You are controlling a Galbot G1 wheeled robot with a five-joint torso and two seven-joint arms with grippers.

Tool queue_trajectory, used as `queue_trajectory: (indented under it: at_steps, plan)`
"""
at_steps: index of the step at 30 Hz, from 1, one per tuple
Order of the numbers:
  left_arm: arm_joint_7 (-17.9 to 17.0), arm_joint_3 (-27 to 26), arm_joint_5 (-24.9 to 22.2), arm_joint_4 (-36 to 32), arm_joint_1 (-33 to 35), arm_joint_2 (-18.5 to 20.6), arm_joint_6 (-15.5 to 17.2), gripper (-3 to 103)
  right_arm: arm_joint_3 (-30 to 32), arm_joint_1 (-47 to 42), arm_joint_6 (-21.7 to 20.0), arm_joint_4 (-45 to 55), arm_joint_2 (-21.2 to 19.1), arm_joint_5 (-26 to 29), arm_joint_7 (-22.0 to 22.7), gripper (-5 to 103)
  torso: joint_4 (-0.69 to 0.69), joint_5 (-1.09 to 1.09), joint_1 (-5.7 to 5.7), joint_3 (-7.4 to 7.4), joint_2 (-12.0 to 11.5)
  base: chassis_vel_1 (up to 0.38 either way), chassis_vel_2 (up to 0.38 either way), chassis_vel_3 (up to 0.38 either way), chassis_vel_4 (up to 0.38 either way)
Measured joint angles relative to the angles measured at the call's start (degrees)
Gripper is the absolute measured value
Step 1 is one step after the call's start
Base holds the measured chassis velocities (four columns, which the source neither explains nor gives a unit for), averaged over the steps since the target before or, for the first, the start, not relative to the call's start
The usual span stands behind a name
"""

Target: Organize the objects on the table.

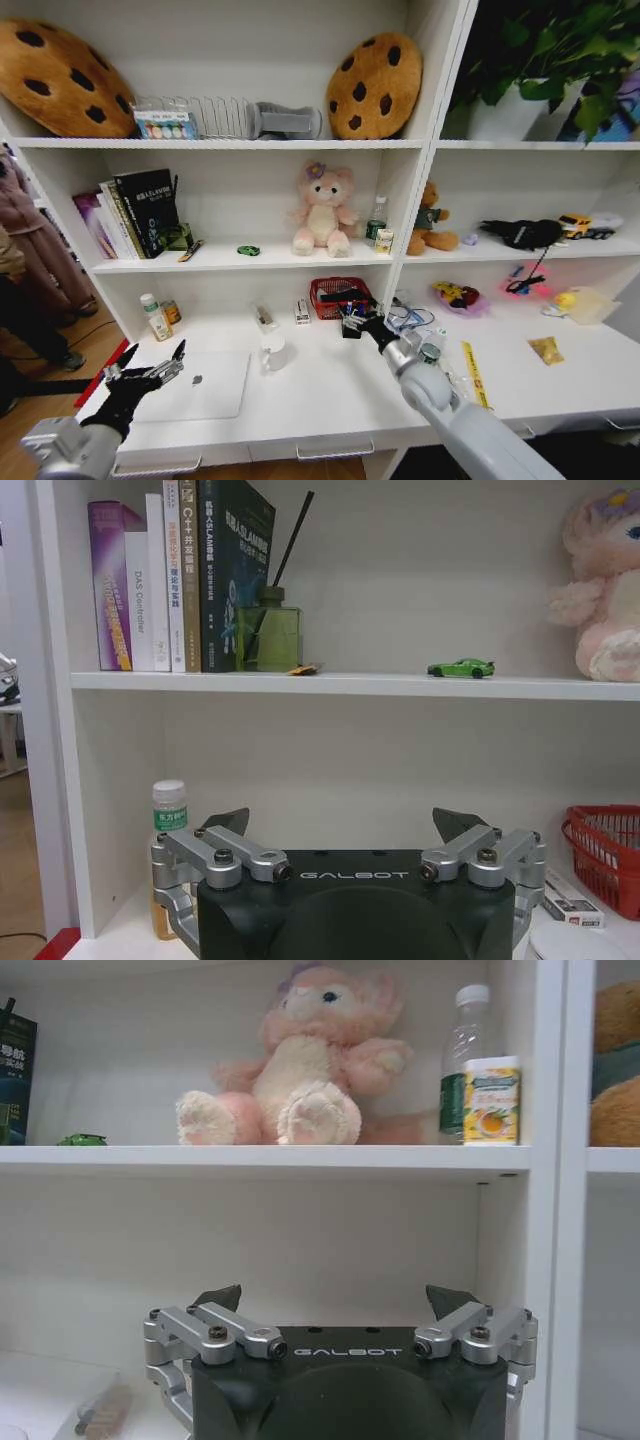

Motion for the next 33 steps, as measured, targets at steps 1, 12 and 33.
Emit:
queue_trajectory:
  at_steps: [1, 12, 33]
  plan:
    - [0.0, 0.0, 0.0, 0.0, 0.0, 0.0, 0.0, 100, 1.7, -2.5, -0.1, 1.4, -0.1, -0.2, 0.1, 100, 0.02, 0.02, 0.00, 0.00, 0.0, 0.000, 0.000, 0.000, 0.000]
    - [0.0, 0.0, 0.0, 0.0, 0.0, 0.0, 0.0, 100, 27.2, -31.4, 5.3, 11.1, 5.5, -4.7, -4.2, 100, -0.03, -0.01, -0.01, 0.00, 0.0, 0.000, 0.000, 0.000, 0.000]
    - [0.0, 0.0, 0.0, 0.0, 0.0, 0.0, 0.0, 100, 34.5, -37.5, 9.1, 8.7, 8.9, -2.2, -7.2, 100, -0.01, -0.01, 0.00, 0.01, 0.0, 0.000, 0.000, 0.000, 0.000]
